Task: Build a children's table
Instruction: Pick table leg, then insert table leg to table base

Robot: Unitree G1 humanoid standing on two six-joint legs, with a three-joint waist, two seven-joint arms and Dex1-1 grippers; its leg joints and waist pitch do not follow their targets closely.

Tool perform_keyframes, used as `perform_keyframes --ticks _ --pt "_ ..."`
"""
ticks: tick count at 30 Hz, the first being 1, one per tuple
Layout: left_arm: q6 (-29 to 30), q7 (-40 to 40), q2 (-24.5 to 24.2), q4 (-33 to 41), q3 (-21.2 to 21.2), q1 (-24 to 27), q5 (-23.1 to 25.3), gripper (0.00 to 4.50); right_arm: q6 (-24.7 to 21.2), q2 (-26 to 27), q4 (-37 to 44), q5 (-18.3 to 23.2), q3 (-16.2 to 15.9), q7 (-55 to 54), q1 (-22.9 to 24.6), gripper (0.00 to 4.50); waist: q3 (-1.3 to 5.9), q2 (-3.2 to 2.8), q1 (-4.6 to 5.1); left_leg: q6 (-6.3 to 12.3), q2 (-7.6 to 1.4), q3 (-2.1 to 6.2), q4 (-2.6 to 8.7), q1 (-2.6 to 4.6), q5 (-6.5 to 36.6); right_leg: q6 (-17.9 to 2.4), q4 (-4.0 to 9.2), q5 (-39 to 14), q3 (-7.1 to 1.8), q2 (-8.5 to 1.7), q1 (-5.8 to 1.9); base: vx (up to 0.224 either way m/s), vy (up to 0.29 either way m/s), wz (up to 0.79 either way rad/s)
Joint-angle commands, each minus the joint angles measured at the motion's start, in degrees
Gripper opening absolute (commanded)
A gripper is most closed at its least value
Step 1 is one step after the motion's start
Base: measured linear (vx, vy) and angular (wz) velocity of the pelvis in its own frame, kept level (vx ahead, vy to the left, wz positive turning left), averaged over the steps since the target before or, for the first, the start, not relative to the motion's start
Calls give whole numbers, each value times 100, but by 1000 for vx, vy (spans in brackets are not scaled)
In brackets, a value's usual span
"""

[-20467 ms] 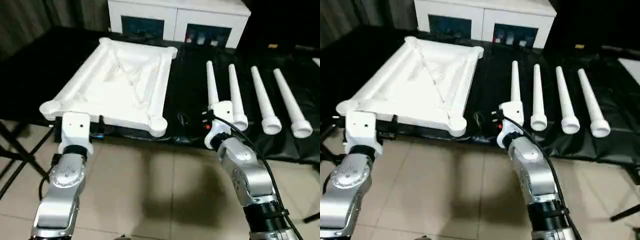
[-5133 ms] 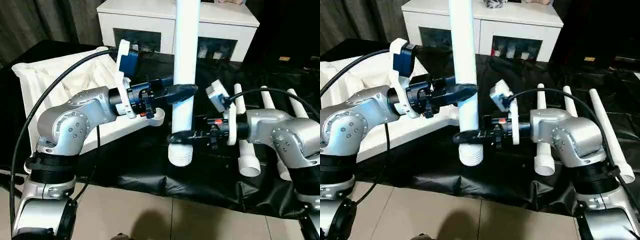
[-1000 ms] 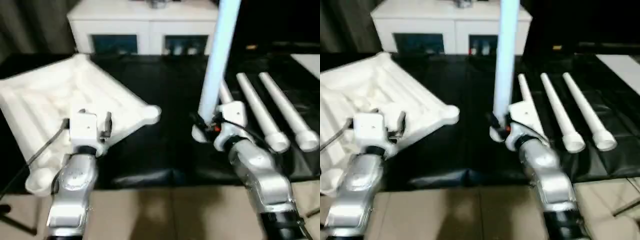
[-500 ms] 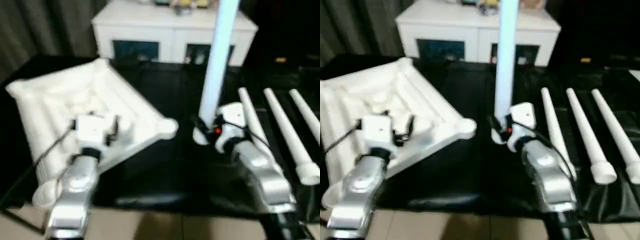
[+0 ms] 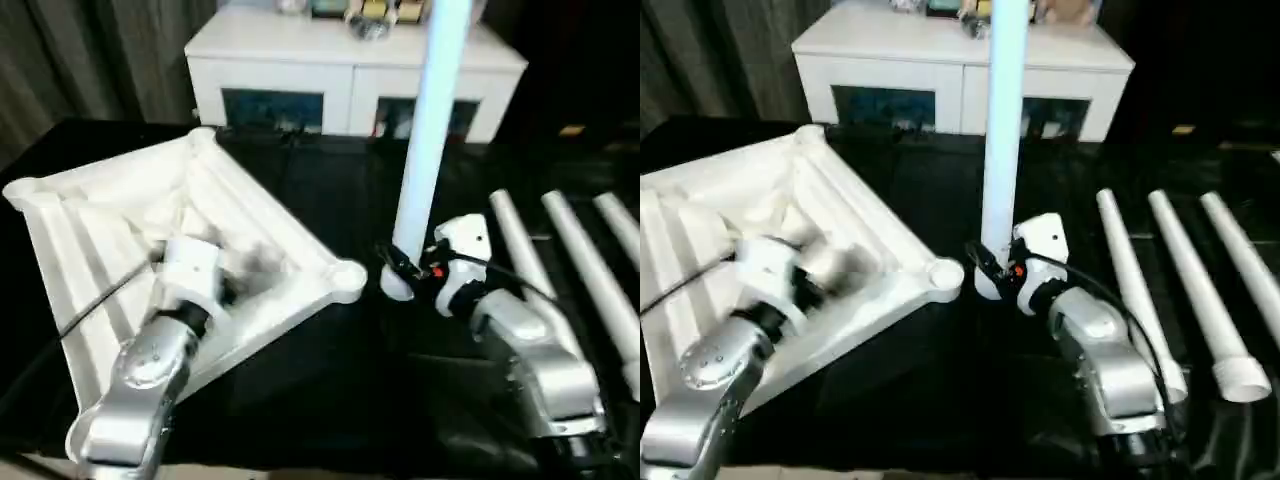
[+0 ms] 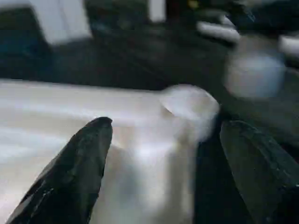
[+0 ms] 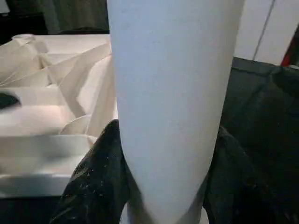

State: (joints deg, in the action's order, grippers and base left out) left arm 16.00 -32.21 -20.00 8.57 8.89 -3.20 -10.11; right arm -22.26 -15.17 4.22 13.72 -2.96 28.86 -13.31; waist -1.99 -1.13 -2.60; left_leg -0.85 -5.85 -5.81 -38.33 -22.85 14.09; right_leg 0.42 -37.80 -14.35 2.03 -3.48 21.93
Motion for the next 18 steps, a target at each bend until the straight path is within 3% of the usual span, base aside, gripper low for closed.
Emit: perform_keyframes --ticks 1,2,3,4,5,7,8,10,13,15,16,17,18 --pt "106 -250 -165 -339 24 -210 185 447 -113 -114 150 172 -1 195 -157 186 292 -23 -24 280 -568 139 550 178 -203 -1336 339 1214 -235 -517 -298 -67 -26 4" --pt "149 -215 -167 -595 4 -394 301 448 -148 -161 138 238 4 300 -208 186 233 11 5 230 -600 127 630 204 456 -1413 406 531 -235 -506 -289 -67 -26 4" --pt "250 -266 -176 -1002 -2 -667 359 435 -154 -233 74 300 -11 458 -283 186 182 4 4 137 -627 102 699 236 1036 -1429 478 -90 -251 -532 -268 -82 -28 5" --pt "388 -320 -202 -1403 39 -926 384 427 -142 -306 -9 307 -49 606 -346 186 161 -40 -4 19 -638 71 719 271 1385 -1415 516 -512 -255 -538 -241 -90 -30 8" --pt "414 -358 -229 -1560 75 -1024 380 419 -132 -333 -45 302 -69 666 -367 186 118 5 10 -234 -641 27 752 341 1994 -1283 601 -1360 -267 -539 -190 -90 -30 8" --pt "561 -302 -243 -1742 112 -1188 373 415 -113 -397 -69 230 -114 735 -394 186 122 -5 1 -425 -661 16 799 316 2094 -1074 649 -1880 -297 -597 -235 -70 -15 -2" --pt "651 -261 -251 -1854 135 -1294 369 396 -98 -438 -83 178 -144 777 -412 186 138 12 -9 -434 -677 -4 812 319 1934 -1033 661 -1721 -305 -592 -219 -58 -9 -5" --pt "837 -271 -248 -2128 260 -1568 468 384 -138 -476 -51 234 -99 842 -415 186 159 -25 -11 -421 -676 -25 812 315 1791 -1065 647 -1418 -305 -565 -206 0 0 0" --pt "943 -460 -233 -2308 340 -1763 540 366 -166 -520 -28 271 -80 859 -421 186 179 0 -31 -324 -674 -40 802 264 1542 -1126 631 -1291 -304 -581 -238 0 0 0" --pt "1097 -695 -113 -2268 314 -1879 342 342 -181 -569 -19 297 -21 870 -395 186 199 -1 -51 -245 -687 -64 776 261 1265 -1222 614 -997 -302 -577 -228 0 0 0" --pt "1221 -864 -48 -2180 336 -1938 187 335 -164 -614 -45 290 22 881 -355 186 202 -57 -59 -241 -687 -66 773 267 1234 -1259 606 -920 -303 -585 -222 0 0 0" --pt "1263 -931 -48 -2125 376 -1938 153 329 -153 -644 -54 263 20 881 -334 186 218 -34 -63 -213 -692 -72 770 251 1108 -1326 588 -705 -292 -573 -240 0 0 0" --pt "1286 -988 -64 -2099 423 -1939 143 311 -148 -658 -52 255 12 894 -317 186 232 -52 -80 -155 -695 -87 754 251 945 -1390 559 -386 -290 -561 -237 0 0 0"
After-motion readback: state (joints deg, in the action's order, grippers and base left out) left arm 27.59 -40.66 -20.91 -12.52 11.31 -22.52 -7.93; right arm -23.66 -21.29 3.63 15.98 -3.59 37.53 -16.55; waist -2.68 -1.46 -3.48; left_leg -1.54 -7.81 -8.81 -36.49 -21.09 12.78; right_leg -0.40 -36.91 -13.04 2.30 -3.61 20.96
